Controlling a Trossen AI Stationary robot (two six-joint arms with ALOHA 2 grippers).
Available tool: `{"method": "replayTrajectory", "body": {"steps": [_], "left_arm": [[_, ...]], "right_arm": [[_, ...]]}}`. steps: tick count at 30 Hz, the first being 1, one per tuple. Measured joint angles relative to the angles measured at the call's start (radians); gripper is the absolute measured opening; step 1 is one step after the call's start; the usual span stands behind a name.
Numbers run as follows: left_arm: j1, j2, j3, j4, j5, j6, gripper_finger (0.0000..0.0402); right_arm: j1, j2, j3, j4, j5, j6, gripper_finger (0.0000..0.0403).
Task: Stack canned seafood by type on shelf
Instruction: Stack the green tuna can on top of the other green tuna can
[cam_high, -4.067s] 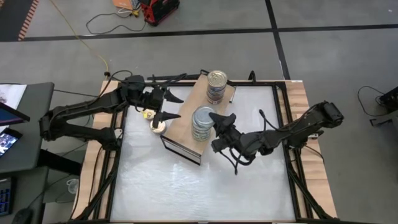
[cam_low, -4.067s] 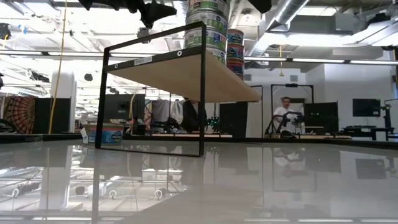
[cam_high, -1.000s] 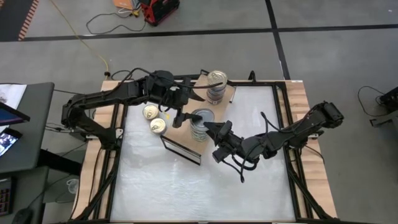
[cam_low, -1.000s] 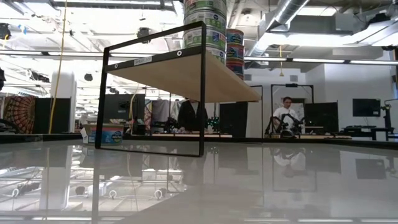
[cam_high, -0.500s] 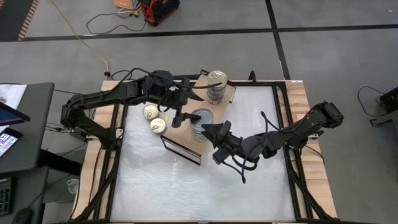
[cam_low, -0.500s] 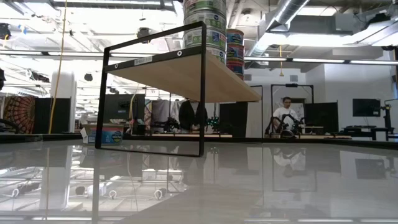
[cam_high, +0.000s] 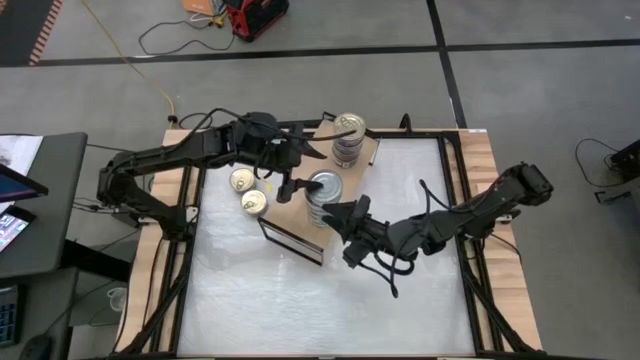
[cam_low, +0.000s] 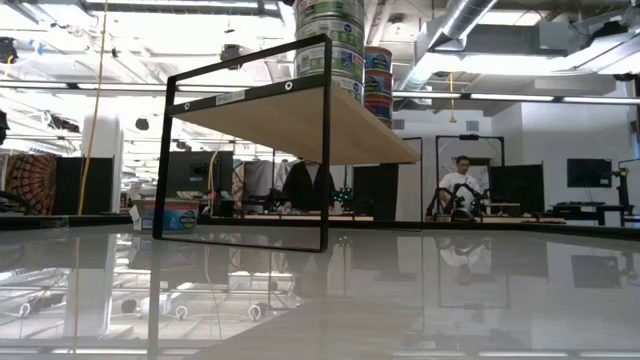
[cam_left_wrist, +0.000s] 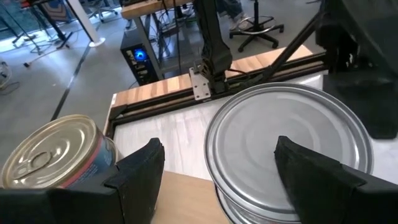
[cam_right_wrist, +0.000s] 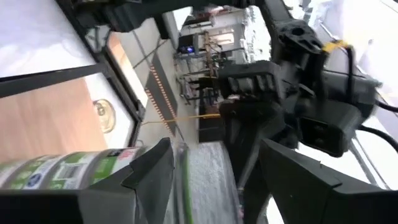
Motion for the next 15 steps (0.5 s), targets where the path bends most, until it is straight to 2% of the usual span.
{"method": "replayTrajectory", "body": {"steps": [7, 15], "left_arm": [[0.000, -0.027, 0.001, -0.024, 0.005, -0.001, 0.0295], [-0.004, -0.029, 0.001, -0.017, 0.004, 0.009, 0.0295]], "right_arm": [[0.032, -0.019, 0.000, 0.023, 0.058, -0.011, 0.0272], [0.029, -0.029, -0.001, 0.053, 0.066, 0.004, 0.0272]]}}
